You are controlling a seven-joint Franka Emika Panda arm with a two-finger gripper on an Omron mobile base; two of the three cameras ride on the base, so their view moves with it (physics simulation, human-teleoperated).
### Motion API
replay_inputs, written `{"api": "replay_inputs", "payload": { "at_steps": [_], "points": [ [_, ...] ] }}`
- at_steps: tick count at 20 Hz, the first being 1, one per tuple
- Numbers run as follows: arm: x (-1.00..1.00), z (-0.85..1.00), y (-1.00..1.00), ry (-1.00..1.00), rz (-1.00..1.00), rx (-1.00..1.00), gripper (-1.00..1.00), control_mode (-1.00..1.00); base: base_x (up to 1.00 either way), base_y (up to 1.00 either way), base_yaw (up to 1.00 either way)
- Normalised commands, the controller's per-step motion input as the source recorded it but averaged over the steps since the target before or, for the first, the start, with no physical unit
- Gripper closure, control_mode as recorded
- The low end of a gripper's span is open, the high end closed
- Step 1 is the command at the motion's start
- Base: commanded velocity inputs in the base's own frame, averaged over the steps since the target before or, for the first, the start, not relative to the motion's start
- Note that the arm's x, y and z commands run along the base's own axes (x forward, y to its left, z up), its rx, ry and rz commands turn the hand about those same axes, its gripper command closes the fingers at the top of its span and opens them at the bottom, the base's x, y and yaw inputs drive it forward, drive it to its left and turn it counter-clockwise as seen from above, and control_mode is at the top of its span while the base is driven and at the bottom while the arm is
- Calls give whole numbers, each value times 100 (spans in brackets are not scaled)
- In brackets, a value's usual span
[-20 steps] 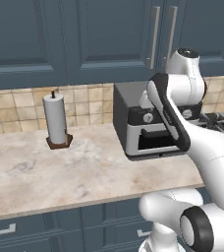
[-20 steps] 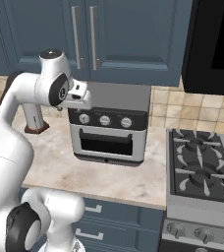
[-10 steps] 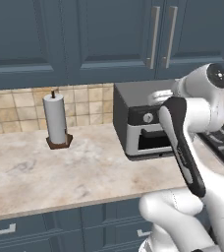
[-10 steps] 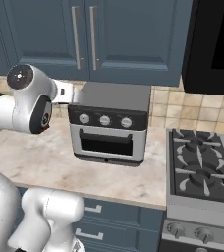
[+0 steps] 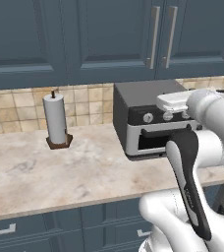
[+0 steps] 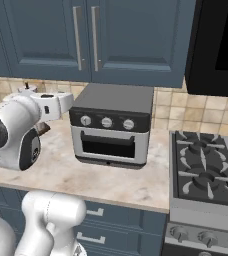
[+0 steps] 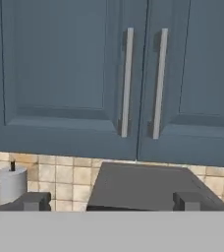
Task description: Open the cabinet directly in front. Then move the liquor and the cup to the dining counter with the jar on it.
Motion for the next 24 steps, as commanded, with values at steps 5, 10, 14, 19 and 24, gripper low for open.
{"api": "replay_inputs", "payload": {
  "at_steps": [5,10,14,19,24],
  "points": [
    [-46,35,0,-48,1,0,-100,-100,0,0,0],
    [-11,5,0,-16,0,0,-100,-100,0,0,0],
    [0,0,0,0,0,0,-100,-100,0,0,0],
    [6,3,0,-9,0,0,-100,-100,0,0,0],
    [12,12,0,-15,0,0,-100,-100,0,0,0]
  ]
}}
